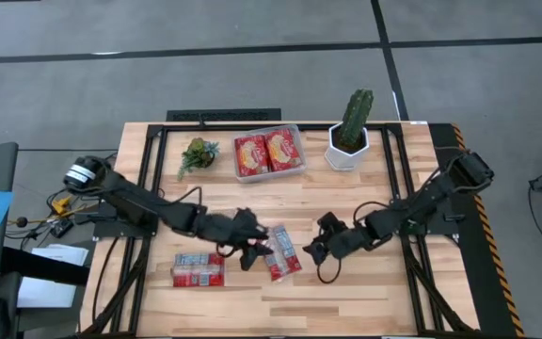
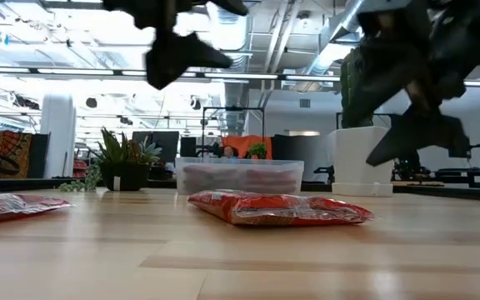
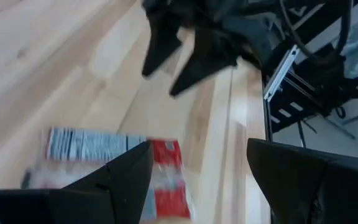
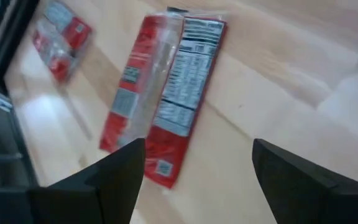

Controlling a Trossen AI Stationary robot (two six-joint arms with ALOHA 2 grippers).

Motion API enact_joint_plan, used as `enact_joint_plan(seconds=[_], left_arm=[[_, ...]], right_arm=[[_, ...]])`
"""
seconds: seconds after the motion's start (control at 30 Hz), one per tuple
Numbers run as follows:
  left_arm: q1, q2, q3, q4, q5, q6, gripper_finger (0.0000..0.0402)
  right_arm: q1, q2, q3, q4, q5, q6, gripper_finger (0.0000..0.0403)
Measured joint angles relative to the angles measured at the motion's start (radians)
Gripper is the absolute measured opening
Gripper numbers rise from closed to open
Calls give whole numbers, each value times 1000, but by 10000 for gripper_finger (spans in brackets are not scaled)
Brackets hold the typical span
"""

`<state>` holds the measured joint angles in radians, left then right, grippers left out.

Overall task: Sort popcorn bags into baskets
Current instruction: Put the red popcorn bag into the transparent bin

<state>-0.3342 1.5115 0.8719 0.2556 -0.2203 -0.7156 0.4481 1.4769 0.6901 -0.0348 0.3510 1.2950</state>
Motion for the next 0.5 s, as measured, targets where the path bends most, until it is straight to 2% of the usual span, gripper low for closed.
enact_joint_plan(seconds=[0.13, 0.3, 0.4, 0.5], left_arm=[[-84, -4, -96, 100, -80, -137, 249], [-174, -4, -276, 312, -294, -325, 249], [-200, -4, -346, 408, -370, -399, 249], [-213, -4, -361, 413, -386, -423, 249]], right_arm=[[-38, 1, -4, 0, -11, -65, 317], [-59, 6, -5, 18, -37, -73, 317], [-73, 36, -6, 89, -80, -94, 317], [-100, 79, -5, 245, -164, -145, 317]])
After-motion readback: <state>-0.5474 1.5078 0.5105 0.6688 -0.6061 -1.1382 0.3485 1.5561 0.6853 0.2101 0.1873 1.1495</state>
